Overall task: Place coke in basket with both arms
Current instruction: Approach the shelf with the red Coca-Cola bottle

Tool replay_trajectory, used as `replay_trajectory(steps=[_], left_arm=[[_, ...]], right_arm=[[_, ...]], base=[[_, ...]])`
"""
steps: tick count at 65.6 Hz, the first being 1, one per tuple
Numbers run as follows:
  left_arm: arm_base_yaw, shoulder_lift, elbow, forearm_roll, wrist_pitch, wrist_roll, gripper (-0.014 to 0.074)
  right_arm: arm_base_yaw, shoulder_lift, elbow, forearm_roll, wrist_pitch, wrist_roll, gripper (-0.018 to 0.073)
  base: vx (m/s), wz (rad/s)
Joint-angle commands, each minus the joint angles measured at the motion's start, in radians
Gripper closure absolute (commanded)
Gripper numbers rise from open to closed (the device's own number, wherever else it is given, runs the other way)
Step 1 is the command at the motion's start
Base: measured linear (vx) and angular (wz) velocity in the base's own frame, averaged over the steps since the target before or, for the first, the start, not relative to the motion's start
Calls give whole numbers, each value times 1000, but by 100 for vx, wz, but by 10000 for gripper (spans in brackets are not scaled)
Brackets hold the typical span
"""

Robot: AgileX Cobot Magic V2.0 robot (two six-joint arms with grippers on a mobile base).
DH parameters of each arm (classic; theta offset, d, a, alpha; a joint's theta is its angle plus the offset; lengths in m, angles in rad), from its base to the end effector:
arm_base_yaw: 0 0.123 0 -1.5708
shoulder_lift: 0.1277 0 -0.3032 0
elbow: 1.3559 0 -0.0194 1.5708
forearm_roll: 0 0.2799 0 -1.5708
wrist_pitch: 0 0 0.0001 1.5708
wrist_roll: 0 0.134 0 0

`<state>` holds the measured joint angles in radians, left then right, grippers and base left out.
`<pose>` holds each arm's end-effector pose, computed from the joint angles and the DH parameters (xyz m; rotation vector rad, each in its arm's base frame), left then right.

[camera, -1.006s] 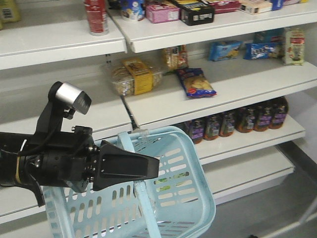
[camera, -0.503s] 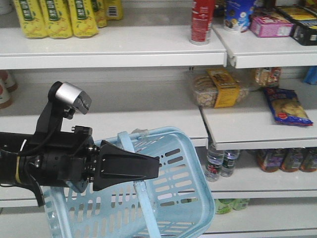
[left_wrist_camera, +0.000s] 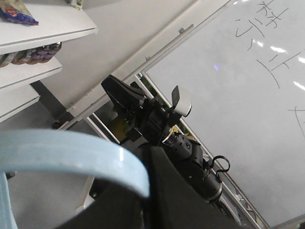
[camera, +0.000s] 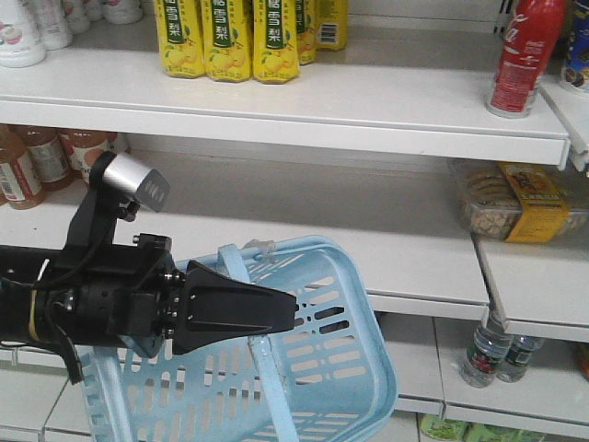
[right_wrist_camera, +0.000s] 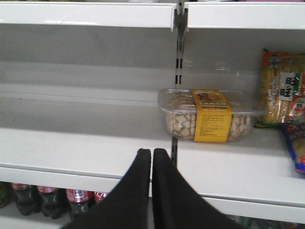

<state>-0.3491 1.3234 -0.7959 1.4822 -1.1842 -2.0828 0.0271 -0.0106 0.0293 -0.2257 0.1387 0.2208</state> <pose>0.2168 -0.2104 0.3106 0.5839 1.9557 -1.7716 0.1105 -0.0012 0.1879 -0.0008 1.6375 -0.0067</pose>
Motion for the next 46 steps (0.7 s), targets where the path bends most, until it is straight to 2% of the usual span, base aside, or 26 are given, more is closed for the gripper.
replay_trajectory(steps=[1,23,46], left_arm=[[-2,-29,-25,-88,-197,7,603],[-2,-29,-25,-88,-197,7,603],[-2,-29,-25,-88,-197,7,603]], right_arm=[[-5,-18,8,-14,-71,-4,564],[-5,-18,8,-14,-71,-4,564],[-5,-18,8,-14,-71,-4,564]], base=[[12,24],[11,11],[12,-15]])
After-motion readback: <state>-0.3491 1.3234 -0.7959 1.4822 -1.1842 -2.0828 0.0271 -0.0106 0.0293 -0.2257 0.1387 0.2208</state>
